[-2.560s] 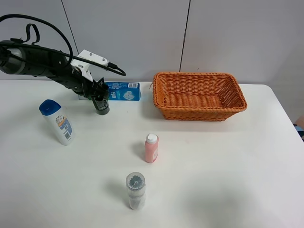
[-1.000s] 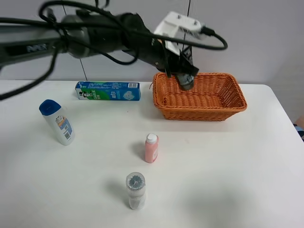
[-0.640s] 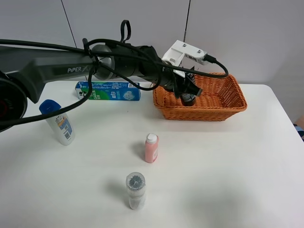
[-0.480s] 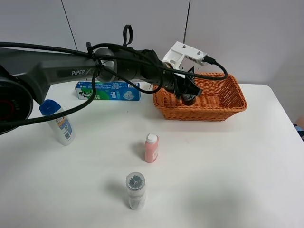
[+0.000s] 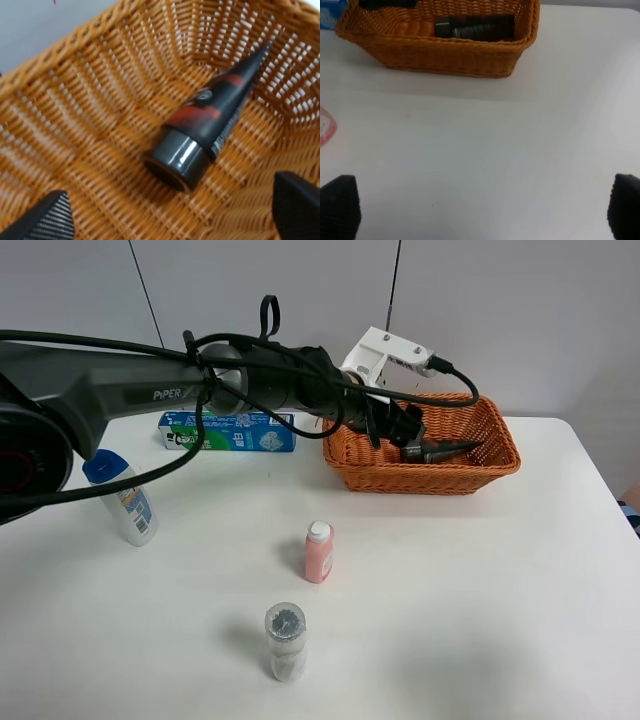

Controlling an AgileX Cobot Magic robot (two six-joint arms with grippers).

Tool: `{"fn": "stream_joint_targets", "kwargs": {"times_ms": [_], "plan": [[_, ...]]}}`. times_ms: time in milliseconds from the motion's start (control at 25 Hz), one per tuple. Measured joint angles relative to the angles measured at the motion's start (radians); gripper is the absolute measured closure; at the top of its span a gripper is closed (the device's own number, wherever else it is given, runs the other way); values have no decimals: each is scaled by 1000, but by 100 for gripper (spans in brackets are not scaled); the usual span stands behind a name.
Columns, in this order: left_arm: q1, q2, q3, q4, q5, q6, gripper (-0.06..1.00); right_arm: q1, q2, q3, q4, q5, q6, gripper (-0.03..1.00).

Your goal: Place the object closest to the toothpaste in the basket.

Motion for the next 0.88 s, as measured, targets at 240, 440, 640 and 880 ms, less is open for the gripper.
{"fn": "stream_joint_targets", "kwargs": {"times_ms": [240,440,640,880], "plan": [[69,-205,0,101,44,2,15,0,0,0,0,0,0,-3],[207,-445,0,234,181,2,15,0,0,0,0,0,0,-3],[383,-664,-1,317,386,-2,15,0,0,0,0,0,0,-3],[620,-882,27,331,674,-5,15,0,0,0,0,0,0,-3]]}}
